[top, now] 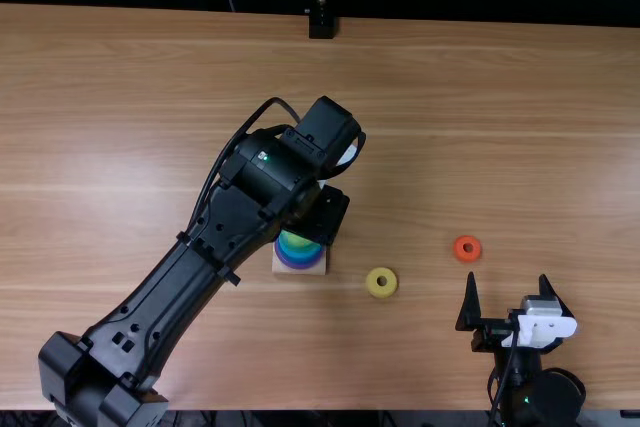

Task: Build the Hanoi tower: stack the rings onto the peg from bottom to top in this color order: purple, dark blue, light blue, dark green, light green, yellow, orange.

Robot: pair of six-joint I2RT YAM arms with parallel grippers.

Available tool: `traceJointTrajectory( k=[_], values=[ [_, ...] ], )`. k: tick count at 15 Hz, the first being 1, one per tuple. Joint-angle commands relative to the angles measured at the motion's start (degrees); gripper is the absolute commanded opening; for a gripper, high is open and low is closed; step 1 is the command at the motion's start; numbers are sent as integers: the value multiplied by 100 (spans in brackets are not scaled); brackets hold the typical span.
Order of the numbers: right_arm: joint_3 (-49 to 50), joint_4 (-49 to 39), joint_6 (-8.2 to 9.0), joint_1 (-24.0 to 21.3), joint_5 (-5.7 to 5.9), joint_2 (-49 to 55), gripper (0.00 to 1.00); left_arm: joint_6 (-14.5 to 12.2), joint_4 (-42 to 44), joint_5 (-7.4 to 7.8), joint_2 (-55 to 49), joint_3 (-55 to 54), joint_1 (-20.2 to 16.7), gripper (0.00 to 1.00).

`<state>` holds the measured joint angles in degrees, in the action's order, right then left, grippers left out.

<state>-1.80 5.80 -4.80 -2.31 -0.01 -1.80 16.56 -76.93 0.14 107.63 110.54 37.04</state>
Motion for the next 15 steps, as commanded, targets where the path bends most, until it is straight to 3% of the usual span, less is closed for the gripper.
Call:
traceJointTrajectory(
  k=[1, 4, 6, 10, 11, 13, 15],
  values=[
    [92, 154, -5, -77, 54, 92, 100, 21, 46, 207, 82, -94, -100, 100],
    [92, 154, -5, -77, 64, 92, 100, 0, 225, 186, -32, 2, -452, 100],
    [92, 154, -5, -77, 64, 92, 100, 0, 1048, 112, -911, -129, -821, 100],
    [92, 154, -5, -77, 54, 92, 100, -31, 3959, 70, -2888, -2757, -1427, 100],
    [92, 154, -5, -77, 54, 92, 100, -31, 4655, -14, -3407, -3531, -1656, 100],
    [92, 154, 5, -77, 64, 92, 100, -31, 5720, -373, -4717, -4998, -2095, 100],
    [92, 154, -5, -77, 64, 92, 100, -21, 6395, -426, -5771, -6264, -2710, 100]
  ],
)
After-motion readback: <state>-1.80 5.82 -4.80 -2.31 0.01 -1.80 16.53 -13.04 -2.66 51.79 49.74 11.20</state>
